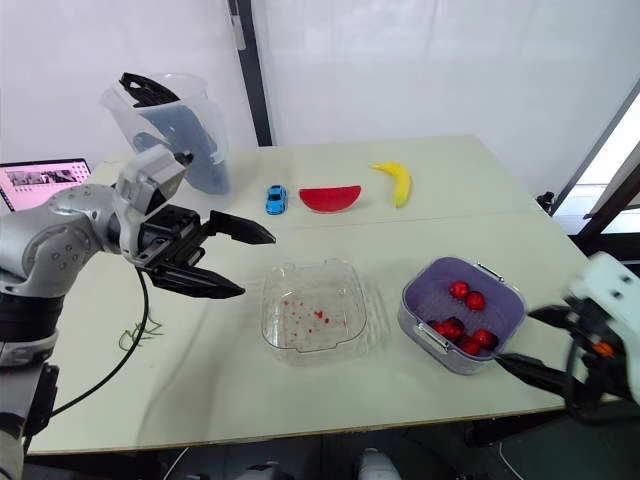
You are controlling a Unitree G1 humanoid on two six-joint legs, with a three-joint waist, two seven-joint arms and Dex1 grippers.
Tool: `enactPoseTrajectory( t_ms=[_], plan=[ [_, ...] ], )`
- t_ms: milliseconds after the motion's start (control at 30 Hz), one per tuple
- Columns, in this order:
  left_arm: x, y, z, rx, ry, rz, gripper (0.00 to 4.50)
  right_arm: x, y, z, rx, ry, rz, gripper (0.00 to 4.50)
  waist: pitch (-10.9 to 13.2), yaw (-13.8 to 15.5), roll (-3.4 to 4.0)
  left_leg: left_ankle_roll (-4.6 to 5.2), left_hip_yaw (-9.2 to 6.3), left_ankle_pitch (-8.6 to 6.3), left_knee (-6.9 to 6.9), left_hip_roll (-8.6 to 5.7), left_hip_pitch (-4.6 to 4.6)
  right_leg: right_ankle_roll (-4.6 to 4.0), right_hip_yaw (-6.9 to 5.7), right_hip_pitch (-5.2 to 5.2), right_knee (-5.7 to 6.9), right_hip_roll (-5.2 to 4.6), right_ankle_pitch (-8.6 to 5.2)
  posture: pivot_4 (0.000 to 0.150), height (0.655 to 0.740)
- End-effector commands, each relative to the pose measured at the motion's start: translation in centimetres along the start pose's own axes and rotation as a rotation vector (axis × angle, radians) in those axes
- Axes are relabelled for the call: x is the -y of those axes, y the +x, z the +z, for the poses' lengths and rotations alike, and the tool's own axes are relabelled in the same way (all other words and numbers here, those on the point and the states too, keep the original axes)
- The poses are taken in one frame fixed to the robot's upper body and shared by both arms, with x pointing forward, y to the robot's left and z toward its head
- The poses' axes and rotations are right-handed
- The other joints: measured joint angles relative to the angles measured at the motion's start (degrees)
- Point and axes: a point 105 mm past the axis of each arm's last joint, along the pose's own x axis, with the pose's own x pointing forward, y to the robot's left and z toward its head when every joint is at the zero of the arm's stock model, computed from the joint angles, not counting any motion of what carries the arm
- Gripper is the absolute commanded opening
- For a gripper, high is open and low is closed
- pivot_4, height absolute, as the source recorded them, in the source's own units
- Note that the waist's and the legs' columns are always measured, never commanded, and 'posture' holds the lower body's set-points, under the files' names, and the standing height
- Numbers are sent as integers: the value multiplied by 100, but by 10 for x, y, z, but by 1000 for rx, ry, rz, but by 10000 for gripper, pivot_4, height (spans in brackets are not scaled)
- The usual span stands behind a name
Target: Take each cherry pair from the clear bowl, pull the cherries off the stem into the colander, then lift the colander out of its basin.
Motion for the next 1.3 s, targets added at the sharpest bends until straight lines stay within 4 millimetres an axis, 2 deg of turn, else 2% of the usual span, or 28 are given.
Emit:
enactPoseTrajectory(
  t_ms=[33,167,267,400,500,600,733,900,1033,1300],
  plan=[
    [-1,-11,-5,-35,53,97,44102,-4,20,5,-24,-25,22,45000,2,31,-4,-1,-6,1,0,-3,-15,0,-5,-10,-3,-4,0,1500,7400],
    [1,-19,-18,-54,34,162,44102,-6,45,0,-67,-30,29,45000,1,47,-5,-1,-9,0,4,-10,-54,2,-12,-37,-18,-19,2,1500,7400],
    [2,-20,-20,-52,33,179,44102,-4,54,-8,-113,-21,13,45000,1,121,-5,-15,-10,8,9,-17,-92,8,-14,-72,-21,-27,7,1500,7400],
    [4,-20,-22,-52,31,188,44102,-8,66,-19,-156,-3,28,45000,1,147,-5,-19,-8,11,7,-20,-92,9,-15,-71,-26,-31,7,1500,7400],
    [2,-21,-22,-52,32,198,45000,-9,70,-22,-170,1,26,36319,1,143,-5,-1,-8,0,8,-21,-91,10,-17,-69,-27,-31,8,1500,7400],
    [0,-22,-22,-58,40,206,45000,-5,73,-25,-193,-6,4,22032,1,141,-4,0,-9,0,8,-21,-89,10,-19,-67,-26,-31,8,1500,7400],
    [0,-22,-22,-63,46,206,45000,-2,69,-18,-194,-17,-7,2700,0,124,-4,0,-8,0,8,-21,-88,11,-19,-67,-25,-30,9,1500,7400],
    [-3,-22,-22,-63,49,212,45000,2,63,-15,-202,-13,-21,2298,0,121,-4,1,-7,0,8,-20,-87,11,-19,-66,-25,-30,10,1500,7400],
    [-7,-19,-20,-56,33,209,45000,2,57,-4,-168,-23,-8,2298,1,129,-4,2,-7,0,9,-21,-88,12,-20,-66,-25,-30,10,1500,7400],
    [-12,-13,-17,-45,44,164,45000,1,36,8,-157,-71,-25,2298,0,125,-3,3,-5,-1,10,-21,-88,13,-19,-67,-25,-28,11,1500,7400]
  ],
)
